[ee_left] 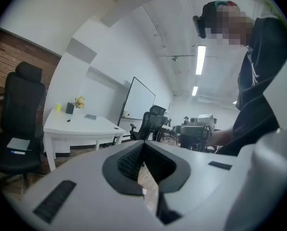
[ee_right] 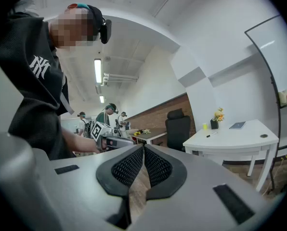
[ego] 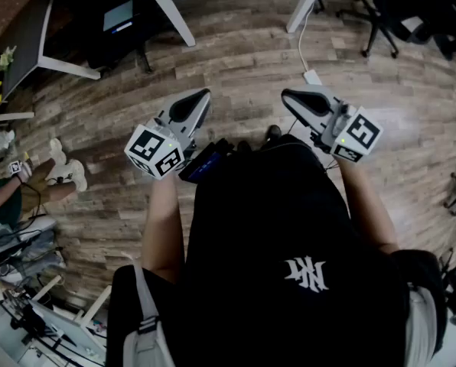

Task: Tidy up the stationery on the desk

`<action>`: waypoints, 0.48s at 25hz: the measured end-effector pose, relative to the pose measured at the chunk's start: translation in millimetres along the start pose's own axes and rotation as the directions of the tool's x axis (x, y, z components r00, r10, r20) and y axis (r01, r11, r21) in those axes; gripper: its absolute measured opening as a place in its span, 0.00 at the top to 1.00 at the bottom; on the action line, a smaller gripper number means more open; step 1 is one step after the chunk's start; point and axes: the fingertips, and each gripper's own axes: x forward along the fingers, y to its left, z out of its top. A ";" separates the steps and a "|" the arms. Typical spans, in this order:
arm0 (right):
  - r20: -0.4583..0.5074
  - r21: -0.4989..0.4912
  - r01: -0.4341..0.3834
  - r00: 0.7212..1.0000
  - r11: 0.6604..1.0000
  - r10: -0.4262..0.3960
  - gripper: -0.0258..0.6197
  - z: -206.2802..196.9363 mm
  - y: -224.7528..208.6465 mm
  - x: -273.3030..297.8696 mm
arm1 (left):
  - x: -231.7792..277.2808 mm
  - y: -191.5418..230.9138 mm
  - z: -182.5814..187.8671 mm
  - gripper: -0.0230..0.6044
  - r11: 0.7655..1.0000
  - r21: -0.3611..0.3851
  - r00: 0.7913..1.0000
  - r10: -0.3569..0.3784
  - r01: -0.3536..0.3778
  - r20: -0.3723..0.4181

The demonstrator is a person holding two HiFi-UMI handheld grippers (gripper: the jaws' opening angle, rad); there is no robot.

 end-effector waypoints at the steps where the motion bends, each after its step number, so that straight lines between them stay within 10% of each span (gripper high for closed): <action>1: 0.001 0.006 0.000 1.000 1.000 0.000 0.90 -1.5 1.4 0.3 | -1.2 -0.2 -2.0 0.96 1.000 -0.001 1.000 0.000 0.000 -0.002; 12: 0.009 0.014 0.019 1.000 1.000 -0.019 0.90 -5.7 1.0 2.6 | -2.6 1.5 -7.2 0.96 1.000 -0.022 1.000 0.006 -0.005 0.009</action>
